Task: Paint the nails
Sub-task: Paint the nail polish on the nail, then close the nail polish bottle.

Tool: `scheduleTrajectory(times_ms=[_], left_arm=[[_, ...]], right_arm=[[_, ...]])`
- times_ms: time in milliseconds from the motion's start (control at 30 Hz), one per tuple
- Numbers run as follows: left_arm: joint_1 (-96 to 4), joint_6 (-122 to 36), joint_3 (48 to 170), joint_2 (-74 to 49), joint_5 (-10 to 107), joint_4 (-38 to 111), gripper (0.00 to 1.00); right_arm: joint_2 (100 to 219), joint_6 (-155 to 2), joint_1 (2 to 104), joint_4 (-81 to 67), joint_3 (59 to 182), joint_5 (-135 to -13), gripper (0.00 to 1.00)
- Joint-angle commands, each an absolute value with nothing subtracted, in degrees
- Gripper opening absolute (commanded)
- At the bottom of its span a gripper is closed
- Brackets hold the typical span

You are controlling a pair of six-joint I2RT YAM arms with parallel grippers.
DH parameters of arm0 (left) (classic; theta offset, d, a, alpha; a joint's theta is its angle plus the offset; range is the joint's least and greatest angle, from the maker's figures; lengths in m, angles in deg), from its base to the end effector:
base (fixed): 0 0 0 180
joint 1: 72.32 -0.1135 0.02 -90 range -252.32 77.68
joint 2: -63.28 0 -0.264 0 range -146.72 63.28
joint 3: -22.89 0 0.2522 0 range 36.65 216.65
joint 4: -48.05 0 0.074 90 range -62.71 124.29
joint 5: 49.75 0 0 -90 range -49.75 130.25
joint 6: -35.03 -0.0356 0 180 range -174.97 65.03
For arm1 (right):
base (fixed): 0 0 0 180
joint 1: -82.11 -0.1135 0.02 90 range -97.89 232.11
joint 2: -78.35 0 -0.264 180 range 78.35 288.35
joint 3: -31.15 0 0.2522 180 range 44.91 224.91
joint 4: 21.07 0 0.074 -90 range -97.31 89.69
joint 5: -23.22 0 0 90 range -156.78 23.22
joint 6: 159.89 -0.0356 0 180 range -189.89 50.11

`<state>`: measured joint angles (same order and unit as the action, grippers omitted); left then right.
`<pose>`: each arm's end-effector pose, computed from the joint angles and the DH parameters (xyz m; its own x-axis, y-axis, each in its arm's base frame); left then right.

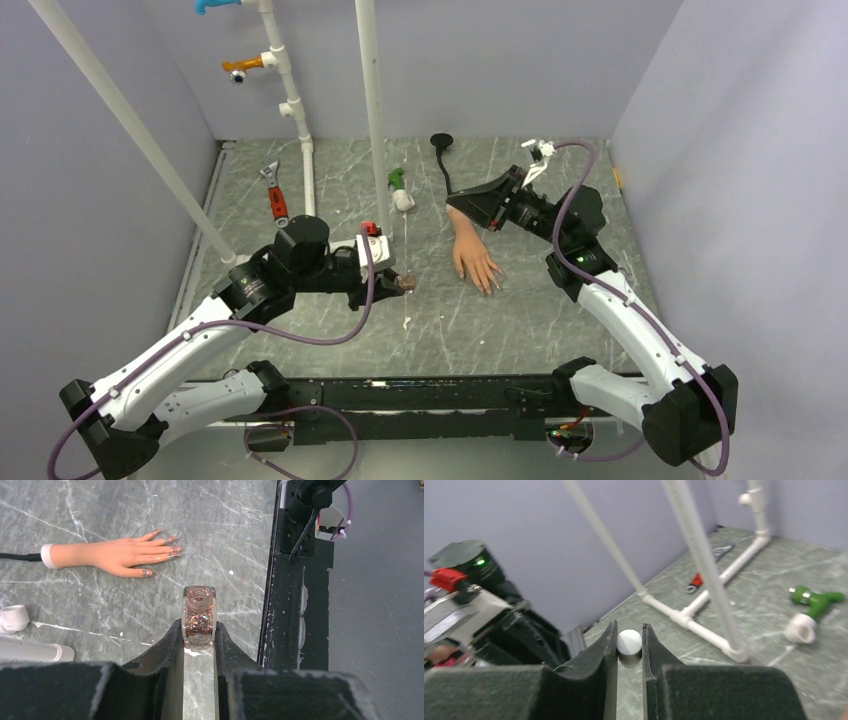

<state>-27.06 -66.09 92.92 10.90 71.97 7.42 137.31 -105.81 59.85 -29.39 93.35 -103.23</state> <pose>0.1241 -0.1518 0.3584 -0.0874 0.3213 -0.9429 0.9802 0.1967 -0.0239 0.2106 0.1091 0.3745 -0.3446 0.3688 -0.8633 -0.7918 0.3798 0.4783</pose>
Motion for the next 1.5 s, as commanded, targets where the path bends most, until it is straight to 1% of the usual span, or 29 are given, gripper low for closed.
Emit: scheduleTrajectory(times_ms=[0, 133, 167, 267, 500, 700, 833, 900, 1000, 1300, 1333, 1467], left_arm=[[-26.88, -66.84, 94.12, 10.66, 74.54, 9.28, 0.00], [-26.88, -66.20, 93.88, 10.92, 74.27, 9.75, 0.00], [-26.88, -66.19, 93.81, 10.97, 74.23, 9.78, 0.00], [-26.83, -66.61, 94.04, 10.91, 74.01, 9.35, 0.00], [-26.91, -65.90, 93.95, 11.08, 73.04, 9.90, 0.00], [-26.92, -65.28, 94.07, 10.84, 72.29, 9.98, 0.00], [-26.90, -63.76, 94.32, 10.72, 67.91, 10.08, 0.00], [-27.02, -62.91, 94.20, 10.76, 64.32, 10.34, 0.00], [-27.13, -63.13, 94.09, 11.06, 62.10, 10.42, 0.00], [-27.19, -65.38, 91.77, 11.02, 59.23, 13.90, 0.00], [-27.24, -65.58, 92.40, 10.53, 59.43, 13.17, 0.00], [-27.34, -67.45, 98.60, 6.68, 66.76, 6.87, 0.00]], right_arm=[[138.82, -105.15, 55.86, -34.65, 98.34, -111.43, 0.00], [139.61, -95.50, 49.25, -25.06, 103.17, -108.33, 0.00], [139.93, -93.77, 46.91, -23.89, 103.67, -107.27, 0.00], [141.05, -92.63, 44.54, -23.73, 103.75, -106.33, 0.00], [141.55, -91.43, 42.55, -20.60, 104.73, -105.39, 0.00], [139.62, -91.37, 41.35, -19.54, 102.55, -105.21, 0.00], [137.95, -91.21, 41.05, -20.65, 100.11, -104.42, 0.00], [136.69, -90.78, 40.83, -22.09, 98.24, -102.63, 0.00], [135.53, -91.03, 40.71, -24.81, 96.16, -99.76, 0.00], [138.67, -87.89, 40.63, -22.22, 100.62, -99.69, 0.00], [138.81, -87.05, 40.62, -21.63, 101.01, -100.03, 0.00], [138.69, -84.54, 40.61, -20.65, 102.12, -102.53, 0.00]])
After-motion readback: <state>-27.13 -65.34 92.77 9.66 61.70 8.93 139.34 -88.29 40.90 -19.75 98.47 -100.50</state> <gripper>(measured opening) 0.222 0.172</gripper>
